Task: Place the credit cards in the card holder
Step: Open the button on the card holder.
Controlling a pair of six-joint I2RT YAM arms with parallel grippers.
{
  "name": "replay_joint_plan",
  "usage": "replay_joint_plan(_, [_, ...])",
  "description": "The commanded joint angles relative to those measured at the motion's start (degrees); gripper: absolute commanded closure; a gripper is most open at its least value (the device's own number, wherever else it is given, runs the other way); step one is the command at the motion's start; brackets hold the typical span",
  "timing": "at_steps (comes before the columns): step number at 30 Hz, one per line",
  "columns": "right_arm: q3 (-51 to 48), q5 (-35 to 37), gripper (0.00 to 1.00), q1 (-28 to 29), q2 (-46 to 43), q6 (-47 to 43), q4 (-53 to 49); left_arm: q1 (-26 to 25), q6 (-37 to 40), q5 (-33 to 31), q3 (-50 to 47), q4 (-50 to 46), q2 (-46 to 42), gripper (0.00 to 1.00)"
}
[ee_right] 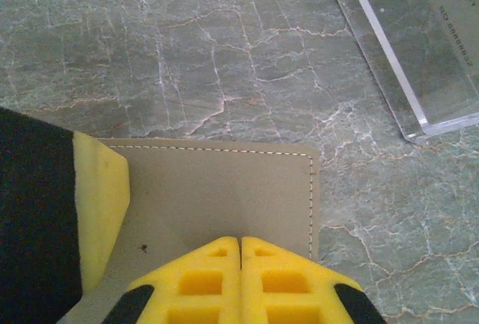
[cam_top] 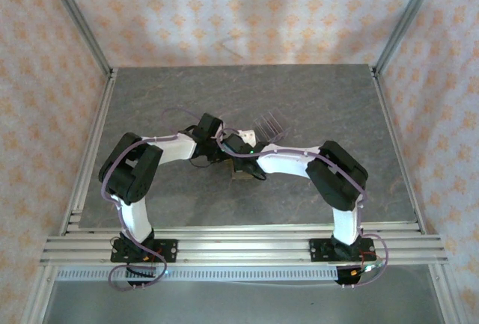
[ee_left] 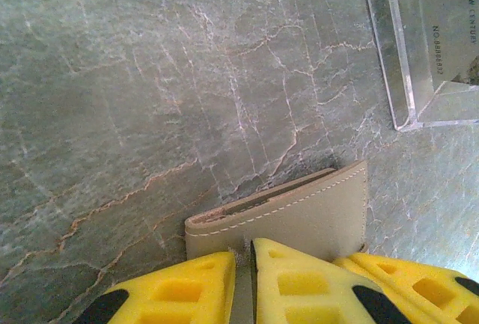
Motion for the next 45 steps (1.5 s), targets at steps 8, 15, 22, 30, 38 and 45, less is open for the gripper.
replay_joint_plan(8, [-1.35,-1.40,1.00,0.64,-3.47,-2.03,-9.24,-1.20,-1.19,-5.85,0.97,-5.10,3.16,0.85])
replay_joint_plan(15, [-3.74,-4.47,1.00,-1.80,-6.84,-1.87,-7.56,-1.12,-1.34,-6.65,1.22,-5.94,3.16,0.88])
replay_joint_plan(22, [-8.24,-7.86,1.00,-4.60,-10.83,-1.44,-4.78,-1.19,-1.90,-7.00,1.26,-5.92,5.27,0.88])
replay_joint_plan(30, [-18.39,-10.33,1.00,-9.48,-14.64,2.17,4.92,-1.27,-2.36,-6.09,0.84,-4.85,4.71,0.89])
replay_joint_plan(38, [-19.15,-1.42,0.78,-10.63,-17.46,5.23,3.57,-2.61,-3.10,-7.25,0.82,-4.98,4.09,0.89])
replay_joint_plan(45, [-13.09,-0.14,0.72,-8.16,-20.49,4.25,-3.40,-2.85,-3.62,-7.38,0.69,-4.93,3.87,0.88])
